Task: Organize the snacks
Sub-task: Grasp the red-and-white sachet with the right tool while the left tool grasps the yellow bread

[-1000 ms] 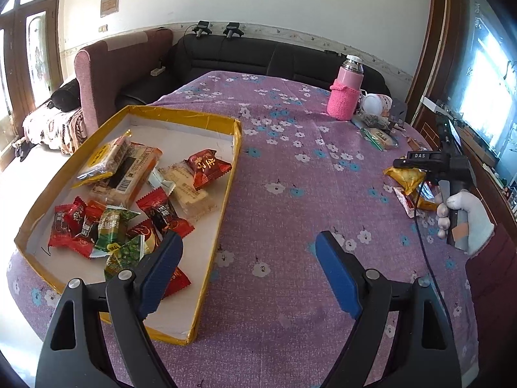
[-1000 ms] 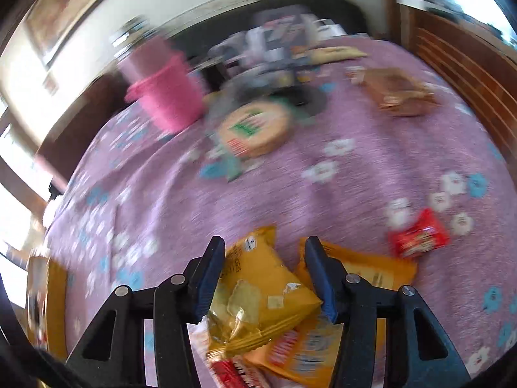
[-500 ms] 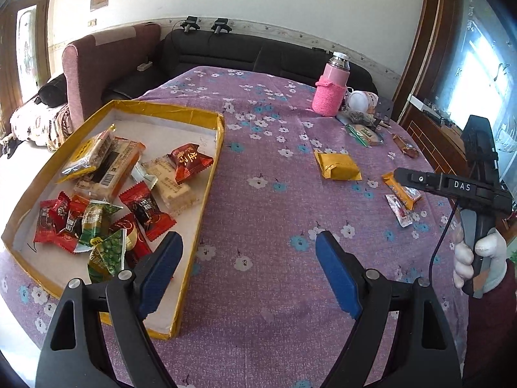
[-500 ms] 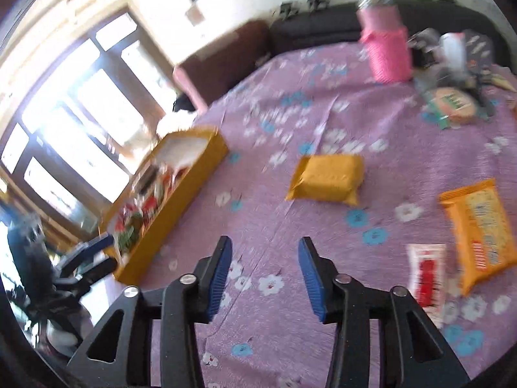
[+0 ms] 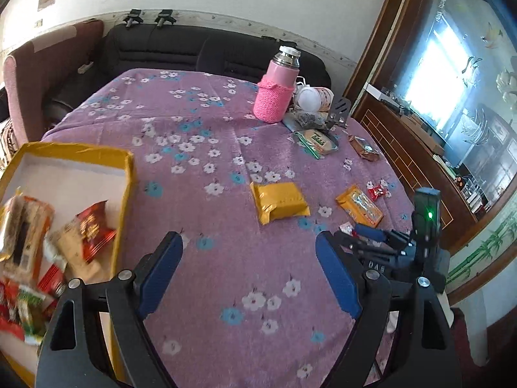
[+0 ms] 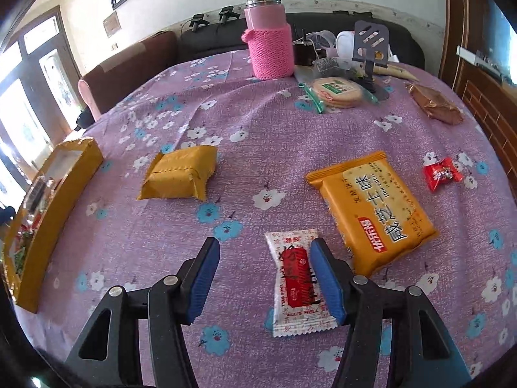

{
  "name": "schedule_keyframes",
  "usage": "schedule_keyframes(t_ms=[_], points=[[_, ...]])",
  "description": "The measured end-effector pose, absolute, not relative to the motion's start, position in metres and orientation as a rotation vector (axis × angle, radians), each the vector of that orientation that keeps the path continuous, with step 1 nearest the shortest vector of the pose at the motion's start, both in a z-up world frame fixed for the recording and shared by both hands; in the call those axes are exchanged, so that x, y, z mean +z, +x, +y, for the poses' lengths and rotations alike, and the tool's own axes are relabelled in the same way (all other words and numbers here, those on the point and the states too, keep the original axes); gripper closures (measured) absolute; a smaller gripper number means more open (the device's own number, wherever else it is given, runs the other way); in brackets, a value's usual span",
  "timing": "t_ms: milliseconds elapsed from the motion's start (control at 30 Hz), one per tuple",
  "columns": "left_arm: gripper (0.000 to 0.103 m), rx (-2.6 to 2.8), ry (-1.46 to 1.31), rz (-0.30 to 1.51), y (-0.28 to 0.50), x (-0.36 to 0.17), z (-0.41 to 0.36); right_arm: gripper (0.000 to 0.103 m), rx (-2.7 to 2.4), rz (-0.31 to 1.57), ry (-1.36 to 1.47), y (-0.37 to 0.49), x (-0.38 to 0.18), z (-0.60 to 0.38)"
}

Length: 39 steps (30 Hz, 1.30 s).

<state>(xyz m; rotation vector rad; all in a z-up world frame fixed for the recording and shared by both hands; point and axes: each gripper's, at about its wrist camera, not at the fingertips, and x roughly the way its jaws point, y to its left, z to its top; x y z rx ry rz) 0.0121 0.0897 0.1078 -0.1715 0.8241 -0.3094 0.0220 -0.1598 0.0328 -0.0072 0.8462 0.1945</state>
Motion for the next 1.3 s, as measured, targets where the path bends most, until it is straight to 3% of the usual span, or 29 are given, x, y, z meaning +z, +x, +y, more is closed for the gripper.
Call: schedule_keyframes(t_ms=[133,500,767,1033,1300], points=[[0.018,-0.391,-0.22,0.91,0.07,0.089,0.065,0.075,0.164,0.847,0.002,0.025,0.026,-0.169],[0.019,-0.414,-0.203,1.082,0.173,0.029,0.008,0.075,0.228,0.881,0.08,0.028,0.026,-0.183],[0.019,-0.578,0.026,1.129,0.127,0.027,-0.015,0.075,0.26,0.913,0.158,0.028,0.027,-0.195],[0.019,-0.591,0.291,0.988,0.084,0.032,-0.046,0.073,0.256,0.905,0.15,0.026,0.026,-0.193],[0.019,-0.545,0.325,0.99,0.093,0.016,-0.064,0.069,0.266,0.909,0.164,0.027,0.025,-0.193]])
